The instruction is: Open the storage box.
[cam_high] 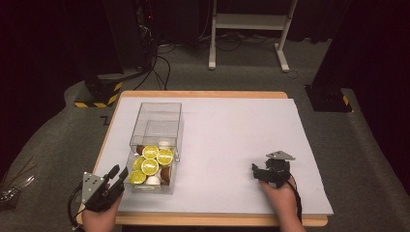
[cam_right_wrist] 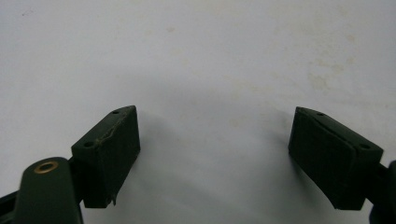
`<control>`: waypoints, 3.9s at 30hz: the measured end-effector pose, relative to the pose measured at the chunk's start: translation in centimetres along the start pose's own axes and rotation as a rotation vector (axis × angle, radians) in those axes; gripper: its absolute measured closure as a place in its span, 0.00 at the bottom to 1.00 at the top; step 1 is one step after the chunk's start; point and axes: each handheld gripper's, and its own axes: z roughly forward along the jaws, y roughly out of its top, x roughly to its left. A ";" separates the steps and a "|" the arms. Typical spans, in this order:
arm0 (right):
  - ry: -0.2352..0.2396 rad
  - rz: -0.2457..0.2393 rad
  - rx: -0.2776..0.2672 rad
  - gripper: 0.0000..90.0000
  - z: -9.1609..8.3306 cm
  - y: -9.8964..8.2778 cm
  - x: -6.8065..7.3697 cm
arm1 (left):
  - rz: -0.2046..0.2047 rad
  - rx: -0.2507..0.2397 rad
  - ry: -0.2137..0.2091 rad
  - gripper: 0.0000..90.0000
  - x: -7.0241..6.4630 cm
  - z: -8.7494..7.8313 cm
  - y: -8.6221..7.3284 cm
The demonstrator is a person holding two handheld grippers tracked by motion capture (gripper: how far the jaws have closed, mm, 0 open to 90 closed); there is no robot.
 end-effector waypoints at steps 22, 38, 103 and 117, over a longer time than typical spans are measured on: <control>0.148 -0.102 -0.127 0.41 -3.1 1.7 3.7 | 0.009 0.077 0.103 0.67 5.0 4.2 0.0; 0.339 -0.179 -0.193 0.43 -3.8 4.6 10.7 | 0.026 0.211 0.132 0.54 7.7 5.8 -3.0; 0.576 -0.430 -0.168 0.25 -2.5 11.4 28.6 | 0.018 0.252 0.139 0.41 7.8 6.0 -3.1; 0.561 -0.438 -0.082 0.21 -0.9 12.6 30.9 | -0.001 0.241 0.133 0.41 7.9 6.0 -3.0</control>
